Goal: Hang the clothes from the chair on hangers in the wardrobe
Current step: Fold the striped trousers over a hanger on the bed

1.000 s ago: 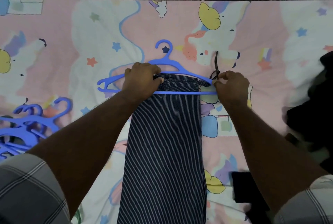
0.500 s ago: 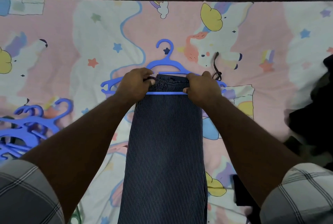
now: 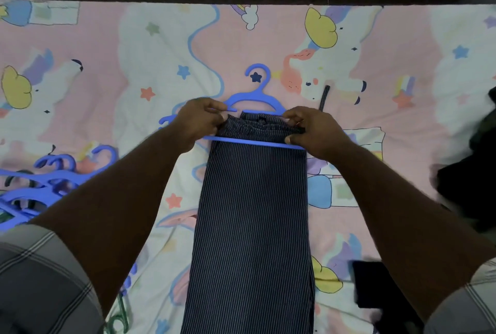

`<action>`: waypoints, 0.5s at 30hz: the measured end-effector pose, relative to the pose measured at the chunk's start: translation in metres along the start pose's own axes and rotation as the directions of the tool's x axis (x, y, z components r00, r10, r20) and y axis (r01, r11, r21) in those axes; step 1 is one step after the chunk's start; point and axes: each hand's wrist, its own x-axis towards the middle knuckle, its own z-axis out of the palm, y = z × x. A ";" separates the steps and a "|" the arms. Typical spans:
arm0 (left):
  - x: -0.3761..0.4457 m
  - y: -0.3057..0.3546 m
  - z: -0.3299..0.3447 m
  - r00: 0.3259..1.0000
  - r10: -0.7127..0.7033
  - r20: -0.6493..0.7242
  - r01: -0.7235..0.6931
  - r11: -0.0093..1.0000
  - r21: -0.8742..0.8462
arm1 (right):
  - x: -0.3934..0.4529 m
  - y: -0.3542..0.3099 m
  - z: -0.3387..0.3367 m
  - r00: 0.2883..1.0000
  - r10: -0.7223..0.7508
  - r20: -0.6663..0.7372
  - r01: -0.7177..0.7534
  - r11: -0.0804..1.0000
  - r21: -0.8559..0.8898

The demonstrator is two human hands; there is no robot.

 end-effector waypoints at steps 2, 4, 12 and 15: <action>-0.004 0.007 -0.004 0.995 -0.088 0.041 0.095 0.975 -0.202 | 0.001 0.005 -0.002 0.999 0.045 0.018 -0.045 0.999 0.015; -0.004 0.006 -0.008 0.984 -0.170 0.048 0.177 0.944 -0.280 | 0.001 0.011 -0.002 0.993 0.087 0.080 -0.094 0.992 0.087; -0.003 0.003 -0.007 0.920 -0.334 0.204 0.370 0.913 -0.173 | -0.011 0.015 -0.001 0.989 0.059 0.136 -0.129 0.799 0.587; -0.003 0.005 0.000 0.914 -0.346 0.212 0.373 0.922 -0.105 | -0.012 0.016 -0.001 0.988 0.053 0.145 -0.124 0.830 0.543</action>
